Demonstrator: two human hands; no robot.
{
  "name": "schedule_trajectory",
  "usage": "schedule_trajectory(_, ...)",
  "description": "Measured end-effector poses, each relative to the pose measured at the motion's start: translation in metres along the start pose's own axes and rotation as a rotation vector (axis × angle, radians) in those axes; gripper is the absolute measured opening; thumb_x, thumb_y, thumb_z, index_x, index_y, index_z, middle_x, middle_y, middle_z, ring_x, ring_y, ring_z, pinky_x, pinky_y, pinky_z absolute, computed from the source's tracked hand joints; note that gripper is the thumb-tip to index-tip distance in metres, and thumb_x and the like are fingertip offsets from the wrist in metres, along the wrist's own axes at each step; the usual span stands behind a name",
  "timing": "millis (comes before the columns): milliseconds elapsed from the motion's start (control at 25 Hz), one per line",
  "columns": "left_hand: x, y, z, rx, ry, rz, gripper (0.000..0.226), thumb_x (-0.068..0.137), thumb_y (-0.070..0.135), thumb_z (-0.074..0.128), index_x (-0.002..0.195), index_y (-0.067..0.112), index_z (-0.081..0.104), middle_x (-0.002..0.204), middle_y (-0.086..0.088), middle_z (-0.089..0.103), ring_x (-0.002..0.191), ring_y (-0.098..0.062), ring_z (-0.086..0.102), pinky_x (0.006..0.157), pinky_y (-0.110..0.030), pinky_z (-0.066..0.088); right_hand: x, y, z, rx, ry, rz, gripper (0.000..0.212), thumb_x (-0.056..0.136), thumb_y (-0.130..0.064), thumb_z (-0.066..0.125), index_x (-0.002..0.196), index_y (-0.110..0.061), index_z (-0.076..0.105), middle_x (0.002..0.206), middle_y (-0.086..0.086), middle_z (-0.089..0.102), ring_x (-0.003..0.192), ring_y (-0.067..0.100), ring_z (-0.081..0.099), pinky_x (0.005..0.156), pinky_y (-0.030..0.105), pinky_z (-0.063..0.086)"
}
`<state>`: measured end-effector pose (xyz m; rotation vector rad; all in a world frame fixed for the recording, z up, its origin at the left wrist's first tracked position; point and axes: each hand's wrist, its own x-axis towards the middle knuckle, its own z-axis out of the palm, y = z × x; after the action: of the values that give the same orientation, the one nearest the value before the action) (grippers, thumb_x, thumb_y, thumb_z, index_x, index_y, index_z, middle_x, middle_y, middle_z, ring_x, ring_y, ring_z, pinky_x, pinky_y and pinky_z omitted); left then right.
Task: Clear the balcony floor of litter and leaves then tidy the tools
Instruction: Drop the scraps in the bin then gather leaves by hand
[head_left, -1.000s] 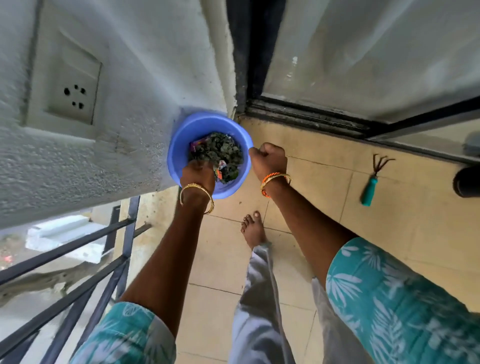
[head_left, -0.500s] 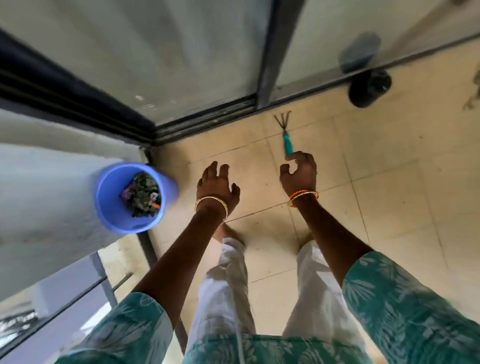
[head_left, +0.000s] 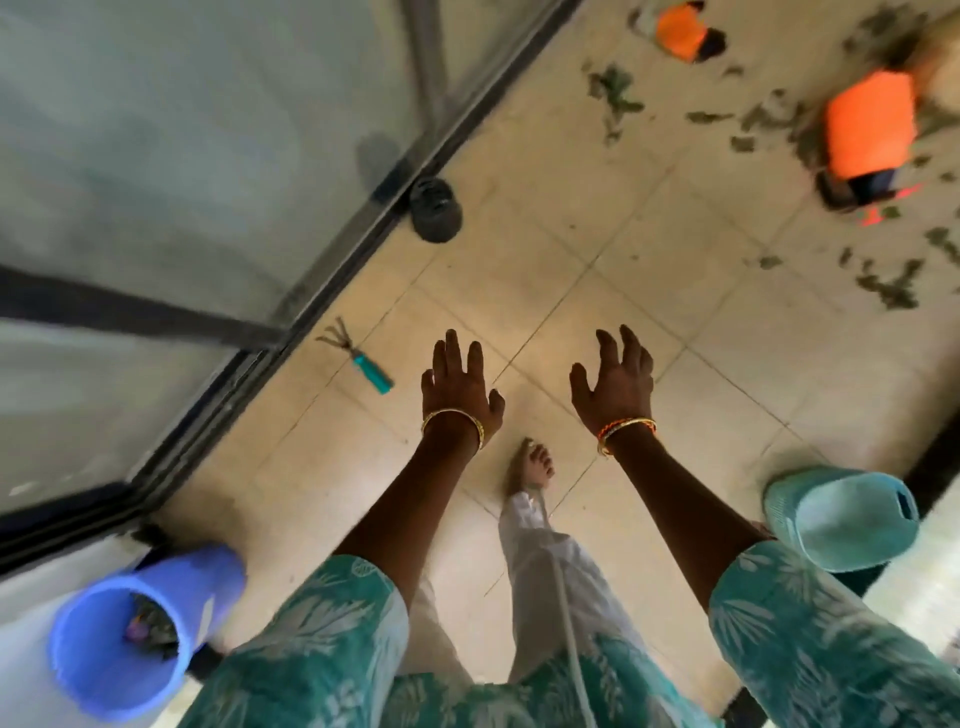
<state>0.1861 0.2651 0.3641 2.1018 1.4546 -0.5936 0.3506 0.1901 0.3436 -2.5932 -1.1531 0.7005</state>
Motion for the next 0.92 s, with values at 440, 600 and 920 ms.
schedule_trajectory(440,0.141,0.214,-0.087,0.105,0.039,0.291,0.073,0.093,0.040,0.045,0.151,0.013,0.012,0.159,-0.014,-0.001,0.146,-0.030,0.004,0.114,-0.044,0.021,0.160,0.110,-0.125,0.078,0.125,0.276,0.053,0.093,-0.034,0.047,0.140,-0.011,0.037,0.153,0.016,0.020,0.140,0.036,0.015,0.108,0.054,0.028)
schedule_trajectory(600,0.225,0.263,-0.111,0.109,-0.001,0.309,0.071,0.094,0.038,0.045,0.151,0.012,0.013,0.160,-0.013,-0.001,0.146,-0.030,0.005,0.114,-0.043,0.021,0.250,0.126,-0.141,0.104,0.127,0.315,0.049,0.092,-0.030,0.049,0.136,-0.010,0.042,0.151,0.016,0.024,0.138,0.036,0.019,0.106,0.052,0.031)
schedule_trajectory(920,0.392,0.296,-0.125,0.172,-0.006,0.283,0.063,0.094,0.036,0.046,0.148,0.012,0.021,0.158,-0.014,0.010,0.142,-0.031,0.018,0.109,-0.043,0.032,0.428,0.129,-0.119,0.098,0.020,0.139,0.049,0.089,-0.022,0.053,0.135,-0.008,0.043,0.149,0.015,0.029,0.134,0.036,0.026,0.104,0.047,0.034)
